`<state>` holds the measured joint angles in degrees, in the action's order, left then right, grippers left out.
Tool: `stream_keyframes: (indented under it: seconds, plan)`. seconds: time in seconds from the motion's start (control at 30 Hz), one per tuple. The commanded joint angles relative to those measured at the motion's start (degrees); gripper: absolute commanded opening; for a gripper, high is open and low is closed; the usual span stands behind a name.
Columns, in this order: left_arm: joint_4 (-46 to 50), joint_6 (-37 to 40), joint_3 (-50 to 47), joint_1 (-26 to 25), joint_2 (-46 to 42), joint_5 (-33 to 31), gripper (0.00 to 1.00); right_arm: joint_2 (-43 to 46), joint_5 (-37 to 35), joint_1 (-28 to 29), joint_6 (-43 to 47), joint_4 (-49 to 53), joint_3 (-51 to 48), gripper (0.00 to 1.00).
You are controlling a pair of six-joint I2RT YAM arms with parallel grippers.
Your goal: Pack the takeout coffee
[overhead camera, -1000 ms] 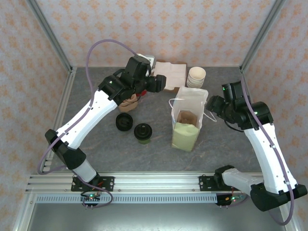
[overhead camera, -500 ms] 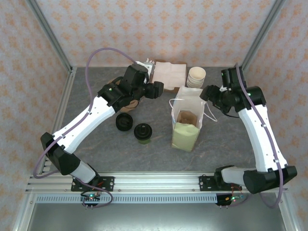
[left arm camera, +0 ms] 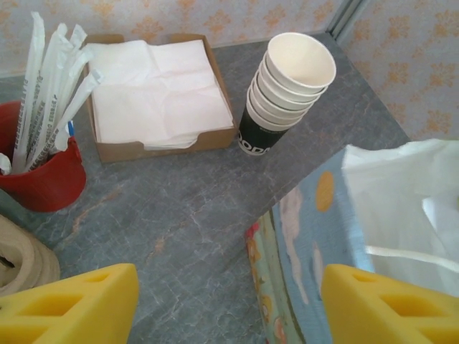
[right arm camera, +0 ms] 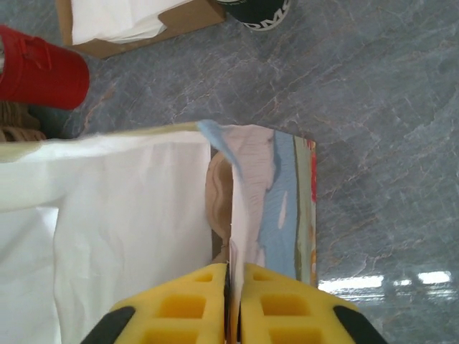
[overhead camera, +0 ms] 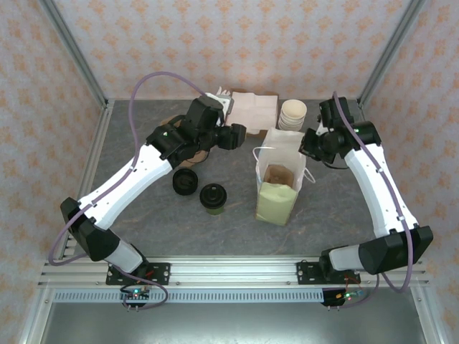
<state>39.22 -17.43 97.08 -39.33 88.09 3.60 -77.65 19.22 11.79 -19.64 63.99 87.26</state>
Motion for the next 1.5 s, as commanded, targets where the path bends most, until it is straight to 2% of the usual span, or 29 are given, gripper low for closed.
stream_keyframes:
  seconds: [0.0,0.17,0.27,0.6,1.03,1.17,1.27,1.47]
  plan:
    - [1.89,5.08,7.59,-2.7,-2.19,-2.28,0.68,4.17,2.19,-0.17,0.76,-2.57,2.84,0.01]
    - [5.31,10.88,14.87,-7.34,0.06,-1.49,0.68,14.46,4.5,0.41,1.04,-11.48,-4.28,0.0]
    - [7.42,13.45,17.12,-9.8,1.44,-1.13,0.67,18.49,8.89,0.76,2.52,-15.79,-8.6,0.0]
    - [9.0,16.05,21.51,-14.66,5.51,1.62,0.66,25.69,16.74,1.3,4.9,-24.74,-18.25,0.0]
    - [14.17,19.87,25.35,-18.16,9.44,3.85,0.57,26.27,17.56,2.18,4.68,-26.67,-21.08,0.0]
    - [16.32,20.92,26.78,-18.87,11.65,5.89,0.52,25.96,17.52,2.45,4.39,-26.67,-21.26,0.0]
    - [17.14,21.12,25.52,-18.86,12.98,8.18,0.44,25.55,17.78,2.45,3.75,-26.71,-21.34,0.0]
    - [14.24,22.75,17.91,-18.78,12.65,10.11,0.42,24.79,18.04,2.45,3.19,-26.33,-21.14,0.0]
